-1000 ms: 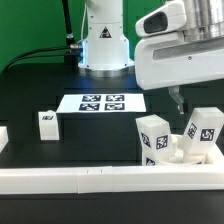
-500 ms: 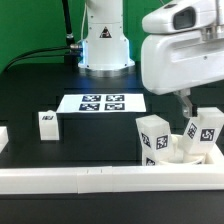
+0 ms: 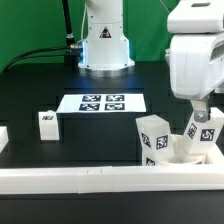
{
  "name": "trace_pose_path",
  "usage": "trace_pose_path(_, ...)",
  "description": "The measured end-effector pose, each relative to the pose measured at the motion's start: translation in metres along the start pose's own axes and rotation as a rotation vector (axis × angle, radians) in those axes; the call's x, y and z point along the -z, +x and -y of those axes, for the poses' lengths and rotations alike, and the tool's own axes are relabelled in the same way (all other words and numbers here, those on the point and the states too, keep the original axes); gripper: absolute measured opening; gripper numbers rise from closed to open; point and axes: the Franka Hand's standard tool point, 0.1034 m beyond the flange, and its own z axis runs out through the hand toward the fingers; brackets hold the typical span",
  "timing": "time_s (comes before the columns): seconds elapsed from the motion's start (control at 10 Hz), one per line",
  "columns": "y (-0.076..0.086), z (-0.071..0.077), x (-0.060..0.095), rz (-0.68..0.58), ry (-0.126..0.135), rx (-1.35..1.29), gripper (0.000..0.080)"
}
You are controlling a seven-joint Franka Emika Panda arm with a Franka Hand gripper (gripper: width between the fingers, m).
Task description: Assemble stool
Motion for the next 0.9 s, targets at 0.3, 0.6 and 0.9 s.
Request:
trace_pose_path(0.3,-0.006,-0.002,-0.02,0.096,-0.028,0.393,0.0649)
trace_pose_path(0.6,-0.007,-0.003,-0.02,0.094,-0.03,0.353,0.063)
trace_pose_path(0.9,-0.008,-0.003,-0.02,0.091,-0.036,0.184,0.0334)
